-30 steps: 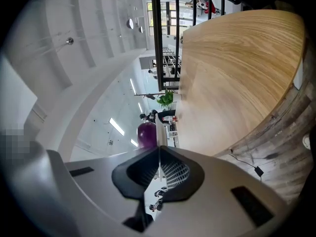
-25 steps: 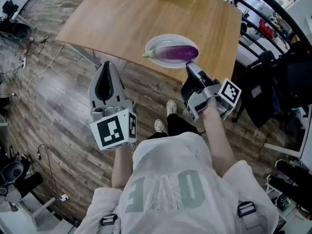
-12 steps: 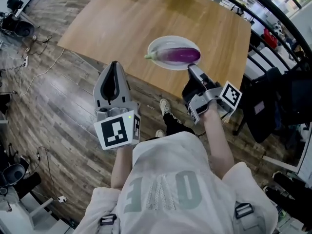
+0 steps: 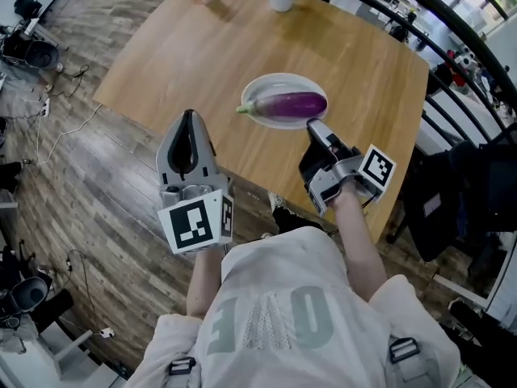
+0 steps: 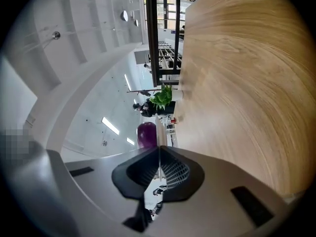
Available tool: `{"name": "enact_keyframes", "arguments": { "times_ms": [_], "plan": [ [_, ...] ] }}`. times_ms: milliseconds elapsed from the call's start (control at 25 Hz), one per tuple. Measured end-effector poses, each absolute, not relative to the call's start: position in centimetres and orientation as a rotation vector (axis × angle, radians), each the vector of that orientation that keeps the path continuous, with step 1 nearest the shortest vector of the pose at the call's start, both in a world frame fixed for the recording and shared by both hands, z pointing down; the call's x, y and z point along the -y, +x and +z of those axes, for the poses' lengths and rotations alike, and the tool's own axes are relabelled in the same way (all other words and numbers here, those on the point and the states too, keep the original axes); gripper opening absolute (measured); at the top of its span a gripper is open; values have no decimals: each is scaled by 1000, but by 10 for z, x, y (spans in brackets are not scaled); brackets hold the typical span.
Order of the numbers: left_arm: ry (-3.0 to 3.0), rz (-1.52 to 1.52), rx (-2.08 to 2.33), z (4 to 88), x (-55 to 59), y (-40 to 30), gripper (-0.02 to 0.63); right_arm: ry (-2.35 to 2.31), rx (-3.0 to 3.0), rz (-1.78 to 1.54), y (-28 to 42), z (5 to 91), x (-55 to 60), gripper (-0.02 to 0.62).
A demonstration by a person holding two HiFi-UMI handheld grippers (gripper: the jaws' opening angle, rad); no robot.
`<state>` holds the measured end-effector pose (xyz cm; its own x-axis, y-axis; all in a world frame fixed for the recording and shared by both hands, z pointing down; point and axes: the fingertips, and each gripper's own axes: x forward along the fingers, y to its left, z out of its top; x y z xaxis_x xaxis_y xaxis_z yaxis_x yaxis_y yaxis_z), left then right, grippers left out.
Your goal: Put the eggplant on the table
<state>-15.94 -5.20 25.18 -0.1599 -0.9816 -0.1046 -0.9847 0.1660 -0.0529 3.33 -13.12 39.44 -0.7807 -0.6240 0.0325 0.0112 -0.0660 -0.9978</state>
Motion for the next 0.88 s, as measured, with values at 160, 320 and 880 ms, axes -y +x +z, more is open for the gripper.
{"name": "enact_keyframes", "arguments": {
  "times_ms": [160, 320, 880],
  "plan": [
    [-1928, 81, -2277, 242, 89, -159, 8, -670, -1804, -1845, 33, 403, 168, 25],
    [-1910, -5, -2293, 241, 120, -163, 8, -648, -1738, -1924, 21, 422, 183, 25],
    [-2070, -87, -2228, 272, 173, -187, 8, -706, -1776, -1846, -7, 443, 196, 25]
  ]
}}
